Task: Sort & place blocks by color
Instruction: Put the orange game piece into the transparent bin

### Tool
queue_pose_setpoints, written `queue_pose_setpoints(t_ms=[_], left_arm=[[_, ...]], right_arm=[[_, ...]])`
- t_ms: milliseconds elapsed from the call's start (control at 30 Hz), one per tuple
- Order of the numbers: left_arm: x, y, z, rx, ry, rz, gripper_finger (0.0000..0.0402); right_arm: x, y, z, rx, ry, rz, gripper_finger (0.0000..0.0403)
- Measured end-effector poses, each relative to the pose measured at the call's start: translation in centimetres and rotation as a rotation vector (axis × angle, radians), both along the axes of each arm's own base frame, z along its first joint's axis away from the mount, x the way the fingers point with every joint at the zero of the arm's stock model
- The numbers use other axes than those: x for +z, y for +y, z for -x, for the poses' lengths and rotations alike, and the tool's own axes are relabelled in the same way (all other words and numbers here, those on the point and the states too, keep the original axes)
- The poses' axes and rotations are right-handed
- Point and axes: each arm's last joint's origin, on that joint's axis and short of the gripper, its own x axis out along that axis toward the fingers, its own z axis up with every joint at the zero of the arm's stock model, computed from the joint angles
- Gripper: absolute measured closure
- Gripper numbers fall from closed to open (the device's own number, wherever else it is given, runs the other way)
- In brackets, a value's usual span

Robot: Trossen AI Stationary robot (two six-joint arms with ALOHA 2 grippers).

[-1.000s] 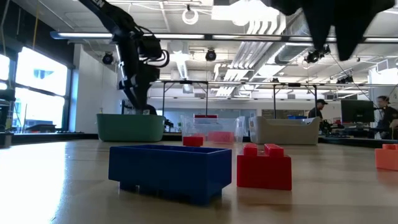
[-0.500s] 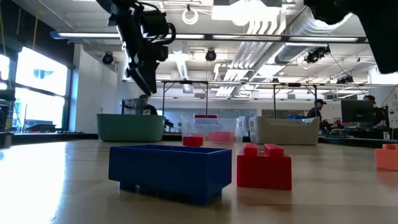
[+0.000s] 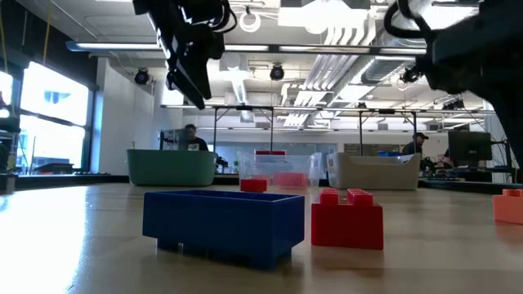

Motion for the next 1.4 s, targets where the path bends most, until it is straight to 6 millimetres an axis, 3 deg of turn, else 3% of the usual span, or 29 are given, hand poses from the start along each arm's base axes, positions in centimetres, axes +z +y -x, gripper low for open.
queue_pose_setpoints(t_ms=[367, 467, 633, 800, 1167, 1400], left_arm=[[0.0, -1.5, -0.7, -0.057, -0.001, -0.001, 0.016], [0.0, -1.5, -0.7, -0.057, -0.001, -0.001, 0.016], [0.0, -1.4, -0.7, -0.054, -0.003, -0.007, 0.016], [0.1, -0.9, -0.5, -0.093, 0.002, -0.039, 0.0161], [0.4, 0.7, -0.3, -0.13, -0.036, -0.117, 0.0161], [0.6, 1.4, -0.3, -0.148, -0.063, -0.163, 0.0161]], right_arm=[[-3.2, -0.8, 1.2, -0.015, 0.007, -0.085, 0.0174], [-3.5, -0.9, 1.4, -0.039, 0.013, -0.087, 0.0202], [-3.5, -1.3, 1.2, -0.056, 0.036, -0.103, 0.0284], [-3.5, -2.2, 0.6, -0.034, 0.043, -0.127, 0.0287], [0.4, -6.8, -1.4, -0.127, -0.197, -0.072, 0.0288], [3.6, -11.8, -3.2, -0.195, -0.433, 0.0, 0.0288]])
